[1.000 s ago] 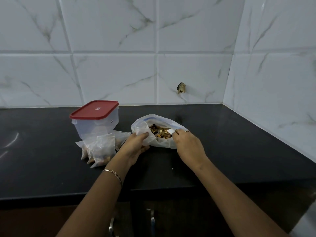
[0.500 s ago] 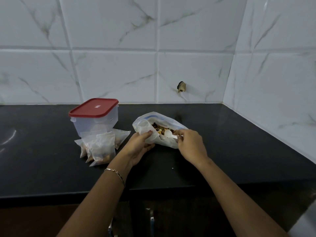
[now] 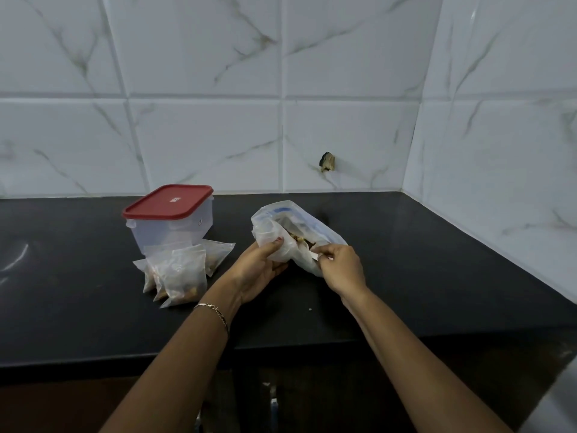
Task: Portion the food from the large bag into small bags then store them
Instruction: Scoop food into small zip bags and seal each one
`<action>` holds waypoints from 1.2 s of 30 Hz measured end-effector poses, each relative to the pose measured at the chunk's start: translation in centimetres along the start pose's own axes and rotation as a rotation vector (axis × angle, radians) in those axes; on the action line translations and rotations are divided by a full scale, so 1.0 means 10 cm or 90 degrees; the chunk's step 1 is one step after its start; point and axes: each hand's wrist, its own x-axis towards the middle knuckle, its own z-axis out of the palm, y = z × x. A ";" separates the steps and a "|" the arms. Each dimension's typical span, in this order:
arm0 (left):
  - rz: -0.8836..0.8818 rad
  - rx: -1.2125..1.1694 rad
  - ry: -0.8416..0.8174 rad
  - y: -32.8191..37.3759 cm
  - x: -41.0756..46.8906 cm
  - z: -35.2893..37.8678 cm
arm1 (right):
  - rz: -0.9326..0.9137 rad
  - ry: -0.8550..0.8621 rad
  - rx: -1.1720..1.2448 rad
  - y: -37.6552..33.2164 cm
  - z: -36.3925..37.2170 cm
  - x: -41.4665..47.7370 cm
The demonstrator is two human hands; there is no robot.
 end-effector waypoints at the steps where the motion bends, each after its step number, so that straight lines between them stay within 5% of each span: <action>1: 0.003 0.005 0.001 0.00 0.00 0.00 | 0.020 0.000 0.024 -0.01 0.01 0.00; 9: 0.039 0.083 0.067 0.01 -0.09 -0.06 | 0.154 -0.004 0.268 -0.10 0.00 0.06; 16: 0.086 0.267 0.154 0.00 -0.20 -0.19 | 0.171 -0.053 0.292 -0.20 -0.15 0.02; 22: 0.120 0.291 0.163 -0.02 -0.26 -0.14 | -0.152 0.069 -0.239 -0.11 -0.04 -0.15; 27: 0.118 0.290 0.134 -0.01 -0.28 -0.13 | -0.346 0.076 -0.371 -0.12 0.04 -0.20; 30: 0.107 0.341 0.142 -0.01 -0.26 -0.12 | -0.271 0.051 -0.269 -0.11 0.06 -0.23; 36: 0.091 0.345 0.200 -0.03 -0.25 -0.17 | 0.087 -0.023 0.166 -0.16 -0.03 -0.10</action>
